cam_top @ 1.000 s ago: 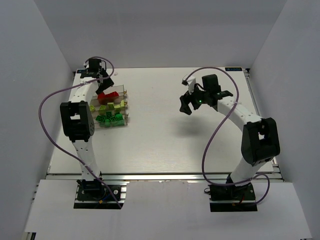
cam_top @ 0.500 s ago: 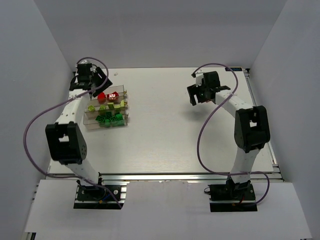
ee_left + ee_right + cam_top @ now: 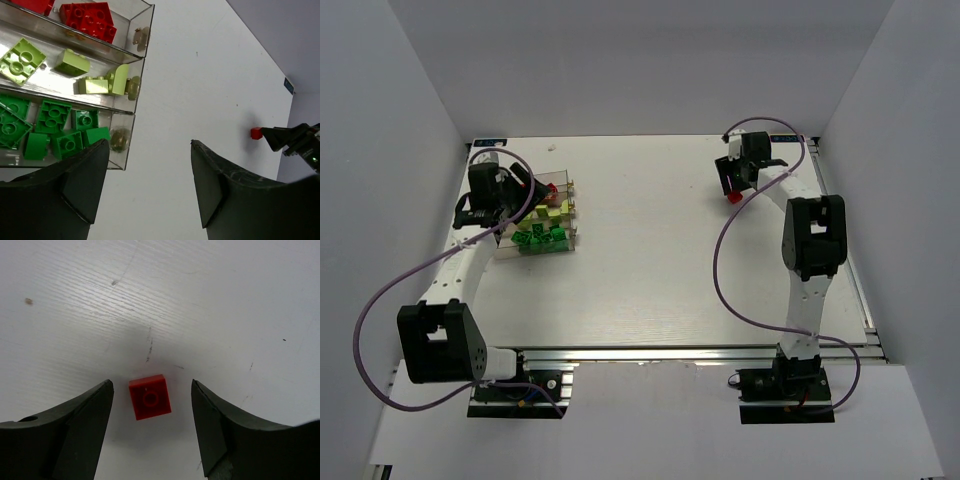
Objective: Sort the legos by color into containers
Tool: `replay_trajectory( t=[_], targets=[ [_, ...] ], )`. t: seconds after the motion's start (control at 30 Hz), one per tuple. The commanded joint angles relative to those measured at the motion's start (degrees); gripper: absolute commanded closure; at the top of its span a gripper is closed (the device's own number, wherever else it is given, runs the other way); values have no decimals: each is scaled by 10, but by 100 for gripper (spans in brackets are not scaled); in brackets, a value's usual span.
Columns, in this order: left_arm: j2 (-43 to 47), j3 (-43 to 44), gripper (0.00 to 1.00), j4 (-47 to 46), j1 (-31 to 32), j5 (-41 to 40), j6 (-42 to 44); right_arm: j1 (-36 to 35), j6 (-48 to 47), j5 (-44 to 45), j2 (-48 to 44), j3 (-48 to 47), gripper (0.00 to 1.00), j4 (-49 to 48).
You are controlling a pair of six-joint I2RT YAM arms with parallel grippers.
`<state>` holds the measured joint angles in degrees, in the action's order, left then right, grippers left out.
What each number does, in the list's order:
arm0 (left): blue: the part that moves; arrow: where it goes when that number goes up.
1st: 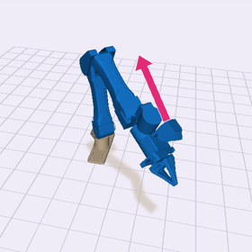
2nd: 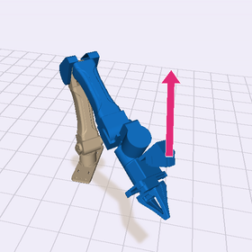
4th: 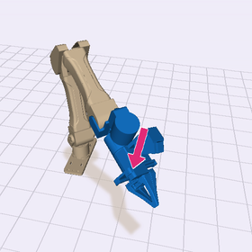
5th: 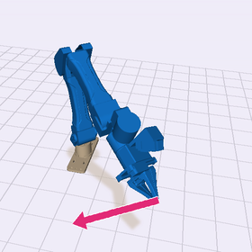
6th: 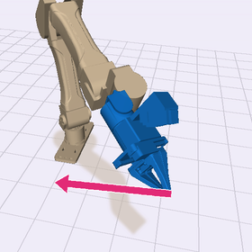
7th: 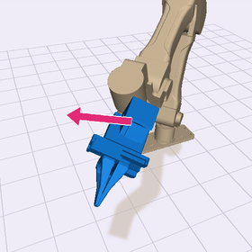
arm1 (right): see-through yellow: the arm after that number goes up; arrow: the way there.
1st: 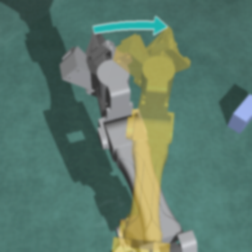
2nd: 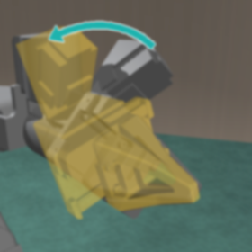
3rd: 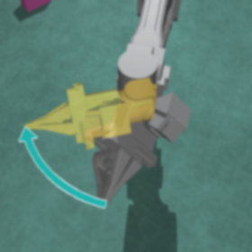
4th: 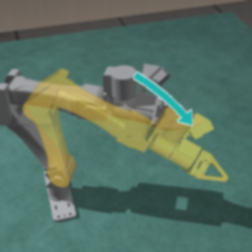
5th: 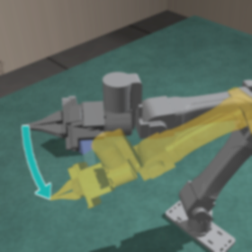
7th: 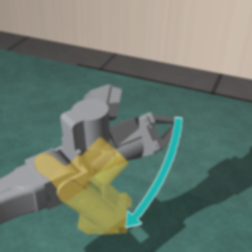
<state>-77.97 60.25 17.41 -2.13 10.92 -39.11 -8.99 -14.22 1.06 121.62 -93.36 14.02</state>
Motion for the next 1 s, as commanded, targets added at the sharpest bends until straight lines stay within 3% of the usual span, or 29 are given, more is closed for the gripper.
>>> replay_trajectory(
  t=[0.0, 0.47, 0.67, 0.77, 0.9, 0.97],
  targets=[
    [40, -19, 24, -32, 0, 21, -22, 6, -17, 0, 19, -38, 32, 14],
    [36, -23, 24, -42, -1, 52, -39, 19, -30, -49, 55, -43, 38, 46],
    [26, -28, 24, -72, 0, 84, -62, 26, -34, -57, 56, -38, 47, 49],
    [13, -32, 24, -100, 2, 124, -78, 28, -43, -62, 55, -37, 57, 53],
    [-6, -42, 24, -141, 14, 172, -112, 32, -51, -80, 39, -26, 79, 58],
    [-15, -43, 24, -156, 44, 191, -119, 33, -64, -101, 24, -2, 85, 50]
  ],
)
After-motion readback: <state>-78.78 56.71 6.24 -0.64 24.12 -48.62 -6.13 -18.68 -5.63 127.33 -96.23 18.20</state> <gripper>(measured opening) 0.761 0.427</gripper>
